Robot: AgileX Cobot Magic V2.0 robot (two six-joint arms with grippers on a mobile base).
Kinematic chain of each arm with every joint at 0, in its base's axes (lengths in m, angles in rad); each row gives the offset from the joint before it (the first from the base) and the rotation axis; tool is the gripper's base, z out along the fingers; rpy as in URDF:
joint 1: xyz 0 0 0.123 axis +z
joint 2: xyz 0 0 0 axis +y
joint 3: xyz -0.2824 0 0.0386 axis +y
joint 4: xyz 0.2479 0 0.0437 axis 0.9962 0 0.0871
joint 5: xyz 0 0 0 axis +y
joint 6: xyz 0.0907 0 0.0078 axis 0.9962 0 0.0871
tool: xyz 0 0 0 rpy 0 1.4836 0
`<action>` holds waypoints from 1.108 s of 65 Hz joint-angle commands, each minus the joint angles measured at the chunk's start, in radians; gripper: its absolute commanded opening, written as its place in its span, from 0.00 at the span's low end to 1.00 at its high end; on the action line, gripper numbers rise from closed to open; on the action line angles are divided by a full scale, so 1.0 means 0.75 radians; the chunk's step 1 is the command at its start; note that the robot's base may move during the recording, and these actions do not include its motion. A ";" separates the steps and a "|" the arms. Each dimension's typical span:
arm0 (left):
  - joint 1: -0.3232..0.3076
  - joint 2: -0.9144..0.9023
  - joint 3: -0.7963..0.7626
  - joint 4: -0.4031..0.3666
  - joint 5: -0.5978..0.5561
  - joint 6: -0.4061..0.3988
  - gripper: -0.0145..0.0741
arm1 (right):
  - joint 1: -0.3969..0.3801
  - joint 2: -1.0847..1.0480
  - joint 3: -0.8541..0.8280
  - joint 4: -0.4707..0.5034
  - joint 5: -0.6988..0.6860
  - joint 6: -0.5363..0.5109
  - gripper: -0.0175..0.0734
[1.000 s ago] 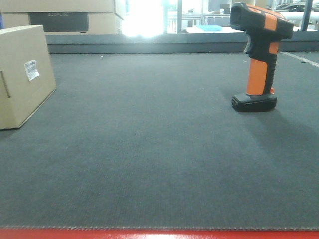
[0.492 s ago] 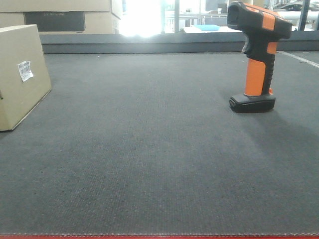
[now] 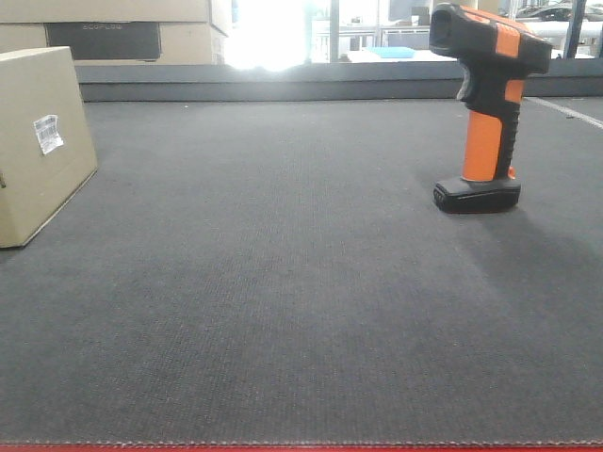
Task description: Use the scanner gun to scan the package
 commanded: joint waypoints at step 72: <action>-0.006 0.258 -0.774 -0.014 0.404 -0.009 0.12 | -0.009 0.373 -0.879 0.001 0.317 -0.004 0.16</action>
